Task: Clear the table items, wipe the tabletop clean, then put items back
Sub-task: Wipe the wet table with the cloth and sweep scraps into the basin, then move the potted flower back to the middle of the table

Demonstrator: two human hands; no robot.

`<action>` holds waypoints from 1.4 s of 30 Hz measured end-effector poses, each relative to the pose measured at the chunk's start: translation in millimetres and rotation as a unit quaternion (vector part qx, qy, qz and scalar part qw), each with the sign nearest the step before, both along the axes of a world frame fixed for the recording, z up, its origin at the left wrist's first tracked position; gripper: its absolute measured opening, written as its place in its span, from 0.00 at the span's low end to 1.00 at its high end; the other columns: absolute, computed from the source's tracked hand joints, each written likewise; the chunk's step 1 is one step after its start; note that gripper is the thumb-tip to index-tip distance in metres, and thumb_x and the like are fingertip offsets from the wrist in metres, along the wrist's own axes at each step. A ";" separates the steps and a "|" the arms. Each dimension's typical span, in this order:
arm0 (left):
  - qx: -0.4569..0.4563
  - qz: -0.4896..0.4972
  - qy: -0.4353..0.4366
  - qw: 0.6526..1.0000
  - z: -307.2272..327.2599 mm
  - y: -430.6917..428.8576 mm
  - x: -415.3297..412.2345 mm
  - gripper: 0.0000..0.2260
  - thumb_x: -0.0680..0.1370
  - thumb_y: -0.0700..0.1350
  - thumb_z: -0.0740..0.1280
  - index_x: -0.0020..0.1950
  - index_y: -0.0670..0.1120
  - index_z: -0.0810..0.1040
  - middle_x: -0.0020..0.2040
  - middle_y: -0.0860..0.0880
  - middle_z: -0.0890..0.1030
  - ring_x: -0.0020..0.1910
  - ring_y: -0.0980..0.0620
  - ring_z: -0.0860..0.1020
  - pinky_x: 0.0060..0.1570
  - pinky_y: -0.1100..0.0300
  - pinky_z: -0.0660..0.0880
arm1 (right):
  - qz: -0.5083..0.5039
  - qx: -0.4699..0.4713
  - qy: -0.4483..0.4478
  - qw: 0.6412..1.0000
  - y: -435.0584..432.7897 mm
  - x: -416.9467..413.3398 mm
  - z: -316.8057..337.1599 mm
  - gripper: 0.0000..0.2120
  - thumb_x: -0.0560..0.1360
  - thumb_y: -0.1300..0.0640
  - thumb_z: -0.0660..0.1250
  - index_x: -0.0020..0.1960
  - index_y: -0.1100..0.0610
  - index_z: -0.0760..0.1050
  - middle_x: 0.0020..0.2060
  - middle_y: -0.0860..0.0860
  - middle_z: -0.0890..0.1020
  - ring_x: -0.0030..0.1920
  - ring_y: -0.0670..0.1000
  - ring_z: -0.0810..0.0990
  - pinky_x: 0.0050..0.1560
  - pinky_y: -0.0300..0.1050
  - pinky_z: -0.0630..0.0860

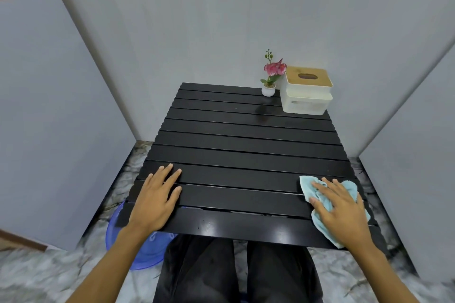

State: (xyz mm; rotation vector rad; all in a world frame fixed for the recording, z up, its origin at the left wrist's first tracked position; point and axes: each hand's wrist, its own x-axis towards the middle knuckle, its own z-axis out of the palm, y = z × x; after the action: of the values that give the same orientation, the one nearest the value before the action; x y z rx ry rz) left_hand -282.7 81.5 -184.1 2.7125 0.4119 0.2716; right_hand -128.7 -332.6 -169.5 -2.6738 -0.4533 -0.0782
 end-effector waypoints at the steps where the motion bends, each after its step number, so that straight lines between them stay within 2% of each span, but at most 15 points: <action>1: 0.001 0.001 0.000 1.000 -0.6 0.0 0.0 0.27 0.78 0.60 0.47 0.74 0.52 0.64 0.76 0.49 0.63 0.76 0.50 0.55 0.74 0.50 0.50 | 0.001 0.003 0.001 1.000 -0.4 0.5 0.2 0.26 0.72 0.34 0.53 0.64 0.41 0.73 0.69 0.44 0.71 0.74 0.48 0.61 0.72 0.63 0.54; 5: 0.001 0.002 0.001 1.000 -1.0 1.1 -0.8 0.26 0.78 0.61 0.47 0.74 0.53 0.64 0.76 0.51 0.62 0.76 0.52 0.55 0.75 0.52 0.50 | 0.008 0.002 -0.004 1.000 -3.2 1.4 1.3 0.20 0.74 0.39 0.60 0.63 0.43 0.75 0.68 0.45 0.73 0.73 0.48 0.64 0.70 0.64 0.58; 10: 0.001 0.003 0.006 1.000 -0.5 1.3 -1.0 0.26 0.78 0.61 0.47 0.74 0.54 0.64 0.76 0.51 0.62 0.76 0.53 0.54 0.74 0.53 0.49 | 0.012 -0.018 -0.006 1.000 -11.9 2.1 2.4 0.23 0.72 0.36 0.56 0.63 0.42 0.75 0.68 0.45 0.74 0.72 0.49 0.65 0.69 0.61 0.60; 14: -0.007 0.006 0.005 1.000 2.5 2.4 1.2 0.27 0.77 0.61 0.49 0.73 0.53 0.66 0.75 0.51 0.64 0.76 0.52 0.57 0.74 0.50 0.52 | 0.006 -0.025 0.009 1.000 -8.3 2.0 11.2 0.26 0.69 0.33 0.54 0.62 0.41 0.75 0.68 0.45 0.73 0.72 0.49 0.64 0.69 0.63 0.58; 18: -0.019 0.010 -0.001 1.000 14.2 7.7 19.6 0.27 0.76 0.61 0.50 0.73 0.54 0.65 0.75 0.51 0.65 0.75 0.51 0.58 0.73 0.49 0.54 | -0.017 -0.009 0.004 1.000 15.5 15.6 31.6 0.19 0.72 0.39 0.64 0.62 0.43 0.75 0.69 0.46 0.72 0.73 0.50 0.62 0.70 0.64 0.51; 19: -0.020 0.006 -0.002 1.000 16.9 8.9 28.0 0.27 0.76 0.61 0.50 0.73 0.54 0.65 0.75 0.51 0.65 0.75 0.51 0.58 0.73 0.49 0.54 | -0.012 0.002 -0.004 1.000 23.5 22.1 35.7 0.19 0.73 0.41 0.64 0.61 0.44 0.75 0.68 0.46 0.73 0.72 0.51 0.64 0.71 0.63 0.51; 21: -0.013 -0.003 -0.003 1.000 21.5 11.4 48.1 0.27 0.76 0.61 0.51 0.73 0.53 0.65 0.75 0.50 0.65 0.75 0.51 0.58 0.73 0.49 0.55 | 0.008 0.034 -0.010 0.999 41.6 37.0 42.3 0.20 0.72 0.42 0.63 0.61 0.47 0.76 0.65 0.47 0.75 0.69 0.52 0.68 0.70 0.60 0.58; 23: -0.007 -0.012 -0.002 1.000 23.6 14.9 72.1 0.26 0.77 0.60 0.52 0.73 0.53 0.65 0.75 0.50 0.65 0.75 0.50 0.58 0.72 0.49 0.55 | 0.022 0.086 0.014 0.996 62.2 53.3 48.5 0.18 0.73 0.45 0.65 0.61 0.49 0.75 0.63 0.48 0.76 0.66 0.51 0.70 0.68 0.52 0.64; 25: -0.005 -0.019 0.000 1.000 23.4 19.6 98.7 0.26 0.77 0.59 0.53 0.73 0.52 0.65 0.75 0.49 0.65 0.75 0.49 0.59 0.73 0.49 0.56 | 0.021 0.130 0.039 0.991 84.5 72.4 52.5 0.18 0.73 0.49 0.68 0.62 0.51 0.75 0.62 0.48 0.77 0.64 0.50 0.72 0.64 0.44 0.65; 29: -0.001 -0.027 0.013 1.000 19.8 31.9 154.6 0.25 0.78 0.57 0.53 0.74 0.52 0.63 0.75 0.48 0.64 0.75 0.49 0.58 0.73 0.47 0.56 | 0.021 0.159 0.078 0.984 127.9 120.2 54.3 0.21 0.74 0.50 0.68 0.65 0.53 0.73 0.62 0.51 0.77 0.62 0.50 0.74 0.61 0.43 0.68; 33: 0.011 -0.026 0.021 0.999 12.5 51.3 204.1 0.23 0.80 0.53 0.58 0.74 0.50 0.63 0.75 0.47 0.64 0.75 0.47 0.59 0.72 0.46 0.56 | 0.033 0.164 0.098 0.981 165.1 171.4 48.2 0.25 0.74 0.50 0.68 0.69 0.54 0.68 0.66 0.52 0.74 0.66 0.52 0.72 0.66 0.48 0.68; 36: 0.017 -0.022 0.013 1.000 4.6 63.1 230.0 0.22 0.80 0.54 0.57 0.74 0.50 0.64 0.75 0.47 0.64 0.75 0.47 0.59 0.72 0.45 0.56 | 0.019 0.198 0.113 0.973 190.3 204.2 40.1 0.29 0.73 0.49 0.69 0.71 0.54 0.65 0.70 0.52 0.70 0.69 0.52 0.68 0.68 0.49 0.66; 42: -0.002 -0.026 -0.025 0.999 0.2 66.9 257.0 0.23 0.80 0.56 0.53 0.75 0.53 0.61 0.76 0.51 0.61 0.76 0.51 0.55 0.74 0.49 0.51 | 0.006 0.217 0.078 0.973 220.2 255.5 15.9 0.33 0.74 0.50 0.69 0.74 0.56 0.61 0.71 0.52 0.67 0.71 0.51 0.64 0.66 0.39 0.59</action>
State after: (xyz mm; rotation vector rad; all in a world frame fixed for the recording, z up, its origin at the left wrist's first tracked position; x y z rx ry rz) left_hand -25.8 148.3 -184.0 2.7012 0.3258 0.3234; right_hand 126.8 -112.5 -153.6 -2.2271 -0.3546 0.0329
